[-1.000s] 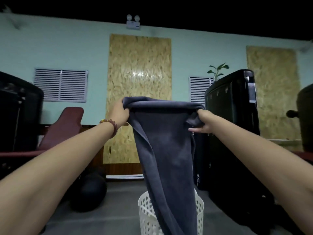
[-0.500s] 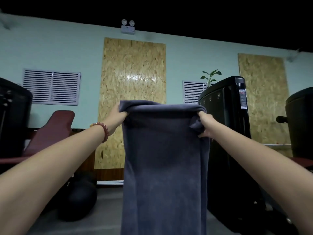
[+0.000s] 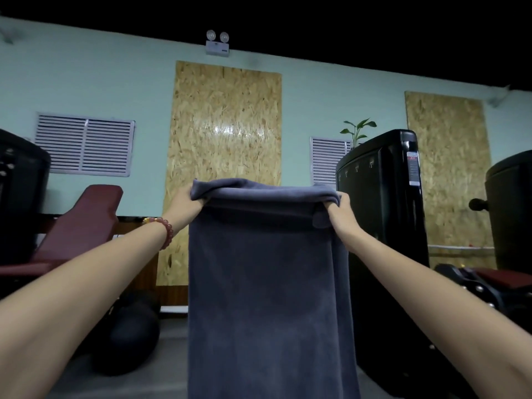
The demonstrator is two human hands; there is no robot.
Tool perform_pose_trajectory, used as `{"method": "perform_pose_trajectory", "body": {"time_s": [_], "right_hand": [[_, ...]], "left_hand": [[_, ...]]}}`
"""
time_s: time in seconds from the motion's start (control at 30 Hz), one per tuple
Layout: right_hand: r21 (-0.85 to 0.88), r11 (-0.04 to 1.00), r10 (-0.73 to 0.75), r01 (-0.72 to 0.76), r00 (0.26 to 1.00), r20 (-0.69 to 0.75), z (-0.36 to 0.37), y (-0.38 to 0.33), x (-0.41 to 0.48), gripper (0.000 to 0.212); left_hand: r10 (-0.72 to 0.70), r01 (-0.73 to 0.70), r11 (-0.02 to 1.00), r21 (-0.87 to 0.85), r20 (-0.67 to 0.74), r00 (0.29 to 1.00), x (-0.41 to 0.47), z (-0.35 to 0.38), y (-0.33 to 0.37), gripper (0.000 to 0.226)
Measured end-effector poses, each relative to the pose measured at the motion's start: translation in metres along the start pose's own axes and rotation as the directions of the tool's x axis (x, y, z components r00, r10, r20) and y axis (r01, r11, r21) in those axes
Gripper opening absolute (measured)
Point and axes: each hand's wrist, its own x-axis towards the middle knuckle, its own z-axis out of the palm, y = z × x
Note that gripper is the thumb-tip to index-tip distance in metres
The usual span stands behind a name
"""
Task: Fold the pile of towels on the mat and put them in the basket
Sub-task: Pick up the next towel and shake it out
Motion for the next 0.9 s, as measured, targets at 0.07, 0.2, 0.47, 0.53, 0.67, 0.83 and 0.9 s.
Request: {"method": "perform_pose_trajectory", "body": {"time_s": [0.07,0.2,0.47,0.53,0.67,0.83,0.9], "right_hand": [[-0.061,0.998,-0.027,0.030,0.999,0.044,-0.008,0.006,-0.024,0.030],[-0.208,0.978,0.057,-0.009,0.973,0.225,-0.028,0.040,-0.091,0.025],[-0.702,0.683,0.671,-0.203,0.554,0.492,-0.055,0.172,-0.299,0.077],[-0.733,0.636,0.743,-0.241,0.450,0.496,-0.056,0.197,-0.345,0.079],[-0.736,0.616,0.783,-0.280,0.323,0.532,-0.054,0.230,-0.417,0.040],[-0.803,0.520,0.852,-0.290,0.106,0.513,-0.063,0.282,-0.476,0.105],[-0.846,0.379,0.876,-0.375,-0.148,0.458,-0.063,0.270,-0.495,0.113]], "left_hand": [[-0.013,0.013,1.000,-0.005,0.040,0.999,-0.024,0.004,-0.008,0.018],[-0.057,0.049,0.998,0.050,0.190,0.980,-0.090,0.010,-0.046,0.020],[-0.379,0.236,0.925,0.298,0.666,0.642,-0.320,0.037,-0.138,0.031],[-0.449,0.288,0.893,0.345,0.717,0.533,-0.369,0.045,-0.157,0.036],[-0.510,0.309,0.859,0.408,0.731,0.453,-0.449,0.058,-0.186,0.030],[-0.596,0.414,0.781,0.468,0.757,0.269,-0.499,0.063,-0.192,0.025],[-0.614,0.379,0.736,0.561,0.789,0.025,-0.515,0.062,-0.185,0.037]]}}
